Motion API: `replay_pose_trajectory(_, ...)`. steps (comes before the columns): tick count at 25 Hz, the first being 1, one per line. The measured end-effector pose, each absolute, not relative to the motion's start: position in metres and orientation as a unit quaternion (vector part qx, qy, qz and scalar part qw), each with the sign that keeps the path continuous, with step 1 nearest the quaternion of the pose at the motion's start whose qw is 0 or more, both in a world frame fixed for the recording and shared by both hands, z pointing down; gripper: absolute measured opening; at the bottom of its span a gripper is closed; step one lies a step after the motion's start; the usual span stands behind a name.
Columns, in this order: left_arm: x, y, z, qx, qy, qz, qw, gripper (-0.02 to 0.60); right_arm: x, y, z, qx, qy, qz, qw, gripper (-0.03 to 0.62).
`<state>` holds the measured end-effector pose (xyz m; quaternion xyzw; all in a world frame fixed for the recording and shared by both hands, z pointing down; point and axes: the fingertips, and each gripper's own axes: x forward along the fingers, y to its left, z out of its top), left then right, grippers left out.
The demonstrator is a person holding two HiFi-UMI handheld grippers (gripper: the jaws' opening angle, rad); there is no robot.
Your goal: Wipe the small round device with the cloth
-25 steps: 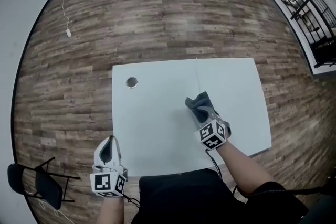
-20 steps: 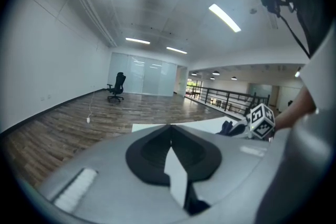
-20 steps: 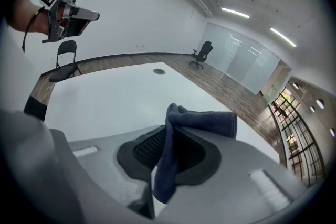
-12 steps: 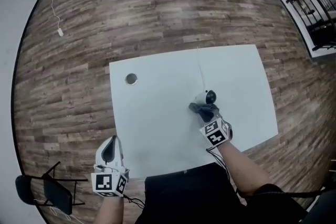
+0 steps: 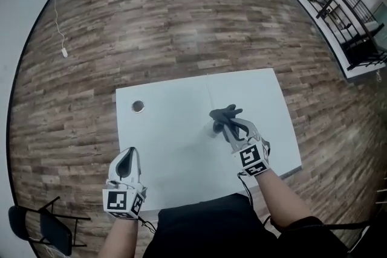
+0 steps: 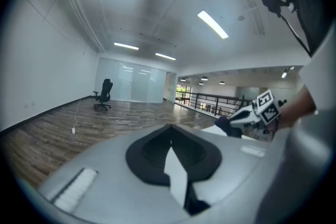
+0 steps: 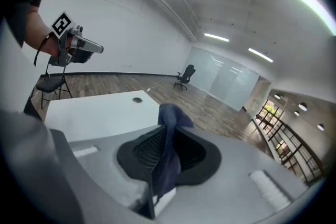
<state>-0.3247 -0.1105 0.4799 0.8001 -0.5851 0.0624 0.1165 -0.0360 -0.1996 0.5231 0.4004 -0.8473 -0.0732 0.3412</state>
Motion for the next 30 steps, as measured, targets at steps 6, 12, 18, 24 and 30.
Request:
replay_pose_trajectory(6, -0.319, -0.102, 0.464, 0.779, -0.616, 0.067, 0.099, 0.008, -0.026, -0.223, 0.546, 0.382, -0.839, -0.111, 0.372, 0.051)
replay_pose_trajectory(12, -0.335, -0.066, 0.466, 0.736, -0.66, 0.103, 0.112, 0.008, -0.05, -0.208, 0.605, 0.306, -0.859, -0.095, 0.4, 0.049)
replay_pose_trajectory(18, -0.325, -0.048, 0.454, 0.716, -0.681, 0.121, 0.099, 0.008, -0.04, -0.212, 0.619, 0.299, -0.865, -0.084, 0.393, 0.049)
replay_pose_trajectory(24, -0.312, -0.036, 0.452, 0.706, -0.688, 0.132, 0.101, 0.008, -0.03, -0.212, 0.641, 0.29, -0.866, -0.042, 0.406, 0.049)
replay_pose_trajectory(30, -0.302, -0.025, 0.45, 0.702, -0.689, 0.152, 0.102, 0.008, -0.033, -0.191, 0.665, 0.258, -0.872, -0.019, 0.416, 0.049)
